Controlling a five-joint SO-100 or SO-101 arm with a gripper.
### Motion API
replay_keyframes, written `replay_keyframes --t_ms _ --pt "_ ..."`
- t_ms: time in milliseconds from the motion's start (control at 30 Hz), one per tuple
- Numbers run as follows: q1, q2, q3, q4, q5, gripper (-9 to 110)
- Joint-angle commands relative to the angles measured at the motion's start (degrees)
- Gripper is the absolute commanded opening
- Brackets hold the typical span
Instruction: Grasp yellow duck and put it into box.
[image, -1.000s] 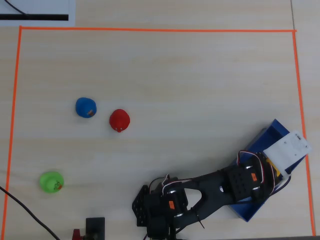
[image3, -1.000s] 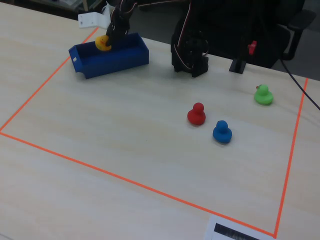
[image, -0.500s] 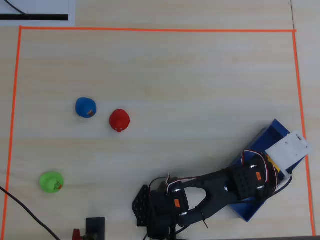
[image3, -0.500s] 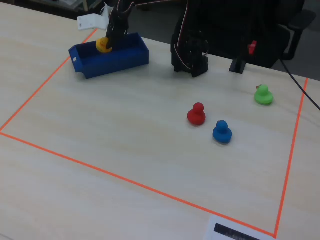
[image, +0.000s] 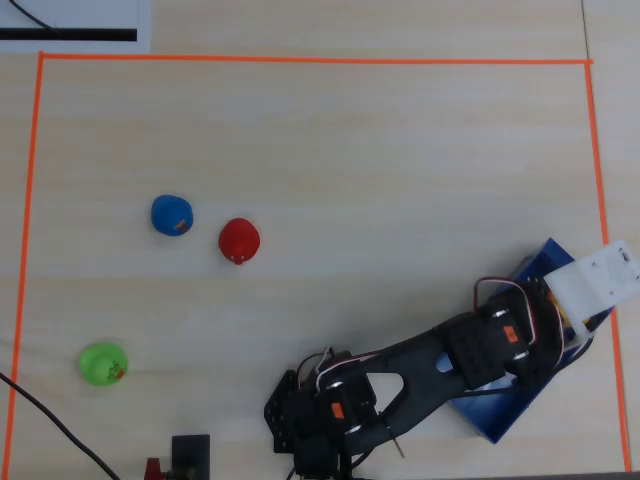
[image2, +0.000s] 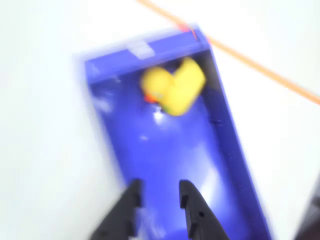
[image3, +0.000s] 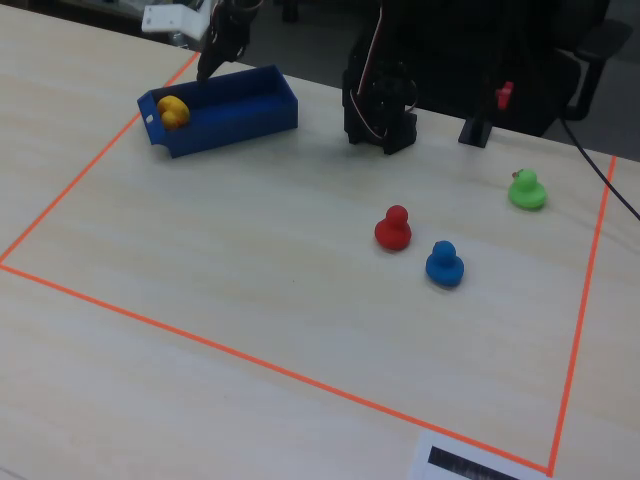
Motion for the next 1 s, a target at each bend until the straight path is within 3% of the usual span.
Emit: replay_keyframes --t_ms 0,233,333,533,700,967 --pt "-10.37 14.24 -4.39 6.68 10.99 0" --pt "-33.31 42.71 12.22 18.28 17.23 0" --pt "-43.59 48.25 14.5 24.96 21.71 0" --pt "-57.3 59.15 29.18 26.72 23.64 0" --pt "-63.63 65.21 40.78 25.66 24.35 0" --pt "-65.21 71.54 57.66 21.88 23.47 0"
